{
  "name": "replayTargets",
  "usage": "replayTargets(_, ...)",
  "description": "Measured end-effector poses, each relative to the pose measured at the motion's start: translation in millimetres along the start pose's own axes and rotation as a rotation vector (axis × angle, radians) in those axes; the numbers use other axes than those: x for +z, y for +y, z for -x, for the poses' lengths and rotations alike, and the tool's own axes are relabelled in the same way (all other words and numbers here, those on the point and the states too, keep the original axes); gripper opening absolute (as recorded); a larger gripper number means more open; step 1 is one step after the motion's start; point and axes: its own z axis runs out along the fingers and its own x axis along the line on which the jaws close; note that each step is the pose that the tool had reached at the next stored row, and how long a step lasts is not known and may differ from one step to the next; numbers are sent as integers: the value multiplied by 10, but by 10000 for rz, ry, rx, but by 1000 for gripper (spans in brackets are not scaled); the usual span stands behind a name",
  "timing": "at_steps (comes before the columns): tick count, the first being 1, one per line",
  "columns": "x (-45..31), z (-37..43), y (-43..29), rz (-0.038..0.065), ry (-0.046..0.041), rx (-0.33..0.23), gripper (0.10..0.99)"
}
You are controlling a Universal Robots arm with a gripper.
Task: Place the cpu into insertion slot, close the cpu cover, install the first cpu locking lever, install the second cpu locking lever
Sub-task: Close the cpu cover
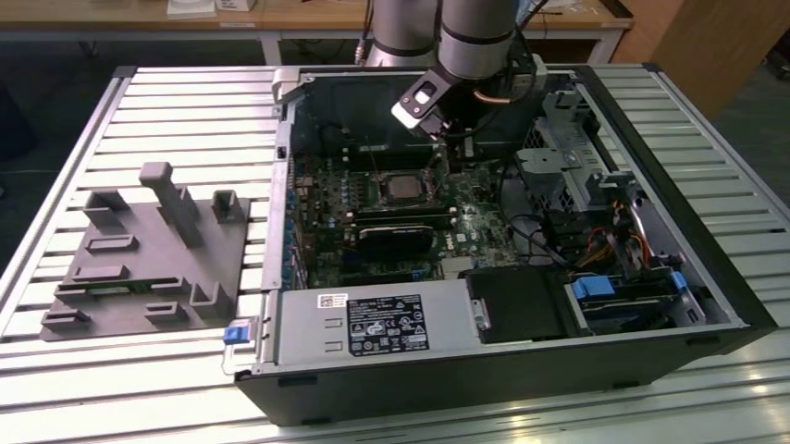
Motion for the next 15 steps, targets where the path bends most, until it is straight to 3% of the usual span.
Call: replayTargets(15, -9, 4, -169, 0, 0, 0, 106)
